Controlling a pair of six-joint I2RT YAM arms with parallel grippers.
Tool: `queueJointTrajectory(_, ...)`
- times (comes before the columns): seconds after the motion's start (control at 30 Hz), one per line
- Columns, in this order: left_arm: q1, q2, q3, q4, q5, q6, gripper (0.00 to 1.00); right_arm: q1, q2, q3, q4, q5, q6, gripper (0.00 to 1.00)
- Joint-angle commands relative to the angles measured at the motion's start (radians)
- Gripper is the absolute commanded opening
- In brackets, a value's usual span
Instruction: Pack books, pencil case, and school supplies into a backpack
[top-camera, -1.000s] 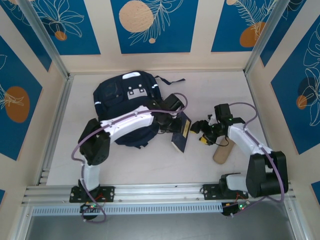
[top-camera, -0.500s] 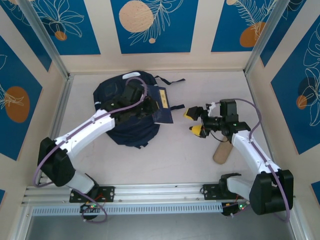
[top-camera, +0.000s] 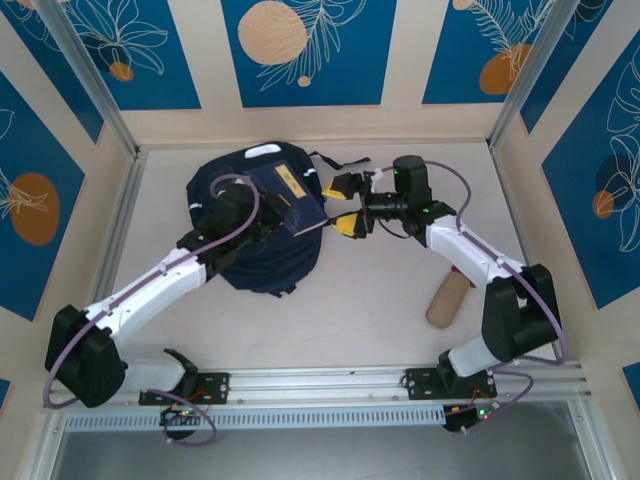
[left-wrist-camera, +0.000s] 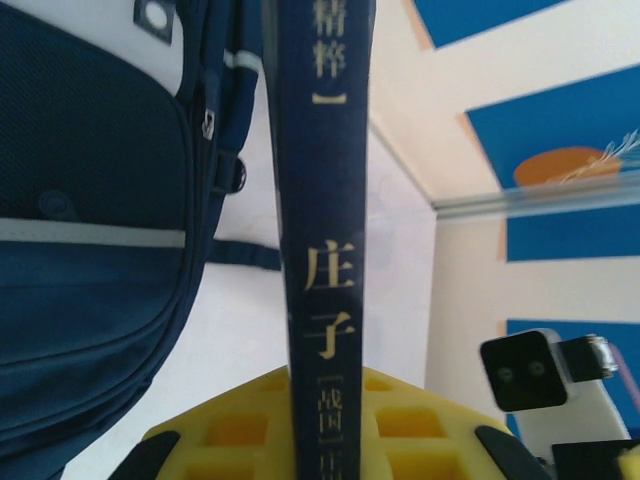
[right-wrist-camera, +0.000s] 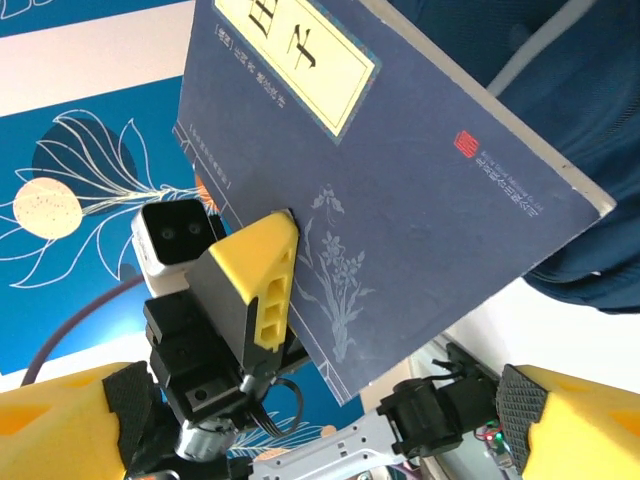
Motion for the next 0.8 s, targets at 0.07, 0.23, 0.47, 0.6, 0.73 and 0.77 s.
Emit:
queueJointTrajectory(0.07,0.016,-0.066,-0.014,0.157,-0.078,-0.077,0.00,0.055,0.079,0.068,0.010,-0.006,0.082,0.90)
queueJointTrajectory(0.23,0.017,-0.086,-0.029,0.187,-0.089,-0.091,0.00,0.089,0.112,0.068,0.076,0.013,0.145,0.86)
queueJointTrajectory(0.47,0.017,-0.076,-0.046,0.244,-0.052,-0.150,0.00,0.124,0.110,0.058,0.224,0.078,0.230,0.70)
queueJointTrajectory(0.6,0.017,-0.059,-0.058,0.289,-0.033,-0.205,0.00,0.131,0.087,0.034,0.260,0.148,0.271,0.63)
queueJointTrajectory(0.73,0.017,-0.045,-0.058,0.299,-0.016,-0.232,0.00,0.131,0.067,0.001,0.318,0.183,0.312,0.52)
queueJointTrajectory(0.77,0.017,-0.043,-0.061,0.302,-0.014,-0.238,0.00,0.131,0.061,-0.003,0.314,0.187,0.317,0.48)
